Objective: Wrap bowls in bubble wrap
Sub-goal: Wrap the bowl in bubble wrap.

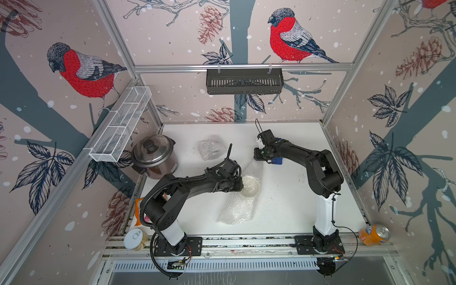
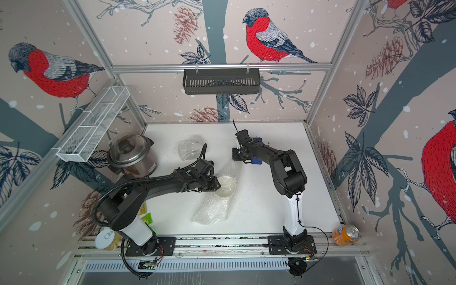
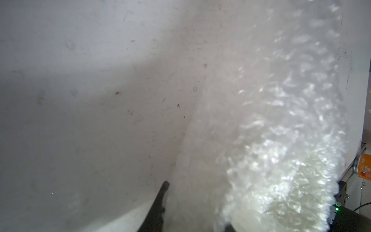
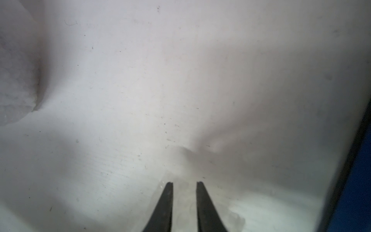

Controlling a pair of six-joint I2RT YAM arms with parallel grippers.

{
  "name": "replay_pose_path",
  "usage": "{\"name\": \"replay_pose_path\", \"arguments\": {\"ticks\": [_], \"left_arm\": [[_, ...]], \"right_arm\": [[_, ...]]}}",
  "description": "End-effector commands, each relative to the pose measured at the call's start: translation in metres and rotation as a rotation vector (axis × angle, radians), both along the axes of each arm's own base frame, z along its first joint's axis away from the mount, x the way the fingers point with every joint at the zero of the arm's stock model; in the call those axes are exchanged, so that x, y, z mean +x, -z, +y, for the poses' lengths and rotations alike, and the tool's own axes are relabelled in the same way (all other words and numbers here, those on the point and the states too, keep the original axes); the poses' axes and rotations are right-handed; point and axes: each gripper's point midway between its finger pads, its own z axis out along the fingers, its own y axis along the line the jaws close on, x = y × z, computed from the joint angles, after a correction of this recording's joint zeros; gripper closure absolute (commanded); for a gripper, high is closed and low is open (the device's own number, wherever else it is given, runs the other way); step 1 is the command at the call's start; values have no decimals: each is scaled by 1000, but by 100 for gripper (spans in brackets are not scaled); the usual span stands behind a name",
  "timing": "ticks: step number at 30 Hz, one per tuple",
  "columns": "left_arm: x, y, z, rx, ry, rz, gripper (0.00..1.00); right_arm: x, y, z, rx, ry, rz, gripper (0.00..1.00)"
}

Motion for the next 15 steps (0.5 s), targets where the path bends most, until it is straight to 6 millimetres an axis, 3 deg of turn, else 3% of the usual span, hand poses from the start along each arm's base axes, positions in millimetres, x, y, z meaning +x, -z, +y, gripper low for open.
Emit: {"name": "replay_pose_path", "arguments": {"ticks": [1,6,12,13,15], "left_arm": [[-3,7,5,33,0,17,74],[-3,7,6,36,-3,18,76],[-2,5,8,47,3,8,76],[-3,5,7,48,8,7,76],[-4,3,6,62,19,-10,76]], "right_arm": [[-3,-18,5,28,-18,-35,98],[-16,-53,13,77,-33,-106,99],[-30,-62,6,61,-15,-121,100],[-31,-60,3,42,-7,-111,93],[-28,-56,-6,-33,20,-113,61]]}}
